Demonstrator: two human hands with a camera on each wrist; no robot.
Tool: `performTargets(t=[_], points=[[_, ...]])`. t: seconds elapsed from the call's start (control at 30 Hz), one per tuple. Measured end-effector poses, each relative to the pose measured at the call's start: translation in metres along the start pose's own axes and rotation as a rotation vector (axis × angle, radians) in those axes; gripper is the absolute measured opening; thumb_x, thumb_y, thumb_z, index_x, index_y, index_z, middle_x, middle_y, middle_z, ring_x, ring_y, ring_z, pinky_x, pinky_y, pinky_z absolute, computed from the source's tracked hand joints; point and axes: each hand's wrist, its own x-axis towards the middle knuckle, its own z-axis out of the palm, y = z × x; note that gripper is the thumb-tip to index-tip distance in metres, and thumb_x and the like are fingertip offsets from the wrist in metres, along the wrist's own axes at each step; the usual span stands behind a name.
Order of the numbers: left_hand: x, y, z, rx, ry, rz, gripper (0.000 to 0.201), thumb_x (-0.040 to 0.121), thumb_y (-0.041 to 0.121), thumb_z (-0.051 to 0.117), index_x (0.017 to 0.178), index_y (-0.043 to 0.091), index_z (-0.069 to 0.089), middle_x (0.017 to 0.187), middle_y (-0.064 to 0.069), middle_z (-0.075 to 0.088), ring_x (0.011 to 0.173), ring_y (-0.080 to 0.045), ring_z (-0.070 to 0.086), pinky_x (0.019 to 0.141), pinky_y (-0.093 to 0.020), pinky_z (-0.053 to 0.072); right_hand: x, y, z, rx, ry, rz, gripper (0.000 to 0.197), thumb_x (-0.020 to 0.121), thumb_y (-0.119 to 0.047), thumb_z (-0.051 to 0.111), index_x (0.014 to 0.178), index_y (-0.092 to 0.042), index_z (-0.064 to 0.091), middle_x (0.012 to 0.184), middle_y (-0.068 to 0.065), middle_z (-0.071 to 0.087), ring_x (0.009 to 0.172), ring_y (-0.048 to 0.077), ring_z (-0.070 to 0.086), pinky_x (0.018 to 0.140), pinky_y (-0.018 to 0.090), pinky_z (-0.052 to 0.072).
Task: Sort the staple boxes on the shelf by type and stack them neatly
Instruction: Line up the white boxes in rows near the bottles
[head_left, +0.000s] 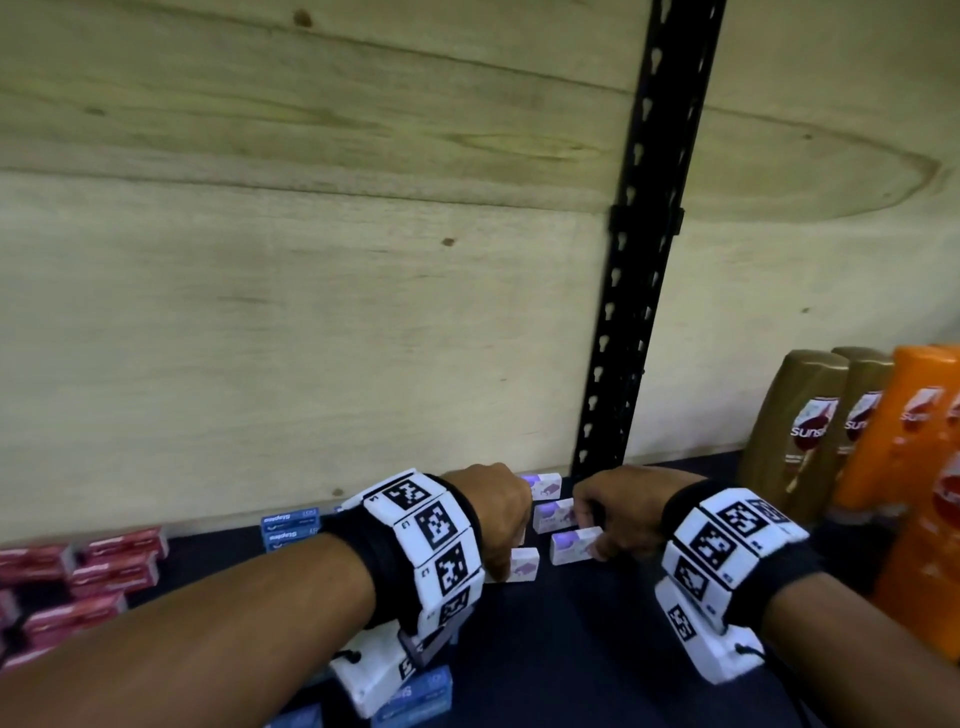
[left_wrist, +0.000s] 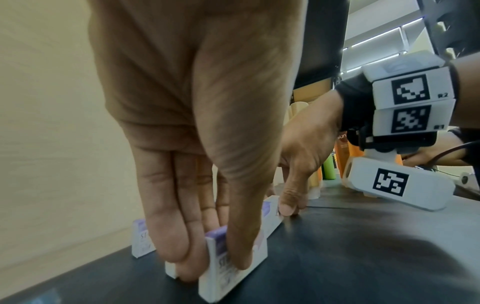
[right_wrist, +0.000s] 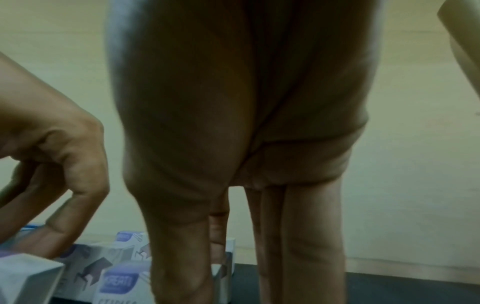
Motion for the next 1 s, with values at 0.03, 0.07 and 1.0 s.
performTargets(t=[0.03,0.07,1.0], points=[[0.001,0.0,0.001,-0.001,-0.004,-0.005,0.032,0.08,0.019,0.081,0.108,0.009,0.069,0.096,-0.004,0.062,0.084,-0.023,0.063,0.081,-0.035,0.055,0.0,-0.001,0.0,-0.004,0.0,-0.003,0.024,0.088,-0.027,0.072,0.107,-0.024,0.057,0.077,-0.014,0.048,0.055,-0.001,0.041,0.05,0.015,0.034],[0.002,0.001,0.001,-0.004,-0.005,-0.011,0.032,0.08,0.019,0.081,0.108,0.009,0.069,0.099,-0.005,0.064,0.088,-0.024,0.065,0.081,-0.035,0.056,0.0,-0.001,0.0,-0.006,-0.001,-0.005,0.026,0.088,-0.027,0.073,0.11,-0.023,0.058,0.079,-0.013,0.049,0.055,-0.001,0.042,0.051,0.015,0.034],[-0.099,-0.068,-0.031,0.096,0.046,-0.214,0.042,0.083,0.046,0.075,0.11,0.015,0.067,0.106,-0.004,0.068,0.094,-0.025,0.065,0.069,-0.03,0.046,-0.014,-0.056,-0.039,-0.026,0.133,-0.069,0.047,0.082,-0.054,0.07,0.115,-0.034,0.044,0.119,-0.002,0.046,0.104,0.02,0.053,0.089,0.035,0.047]])
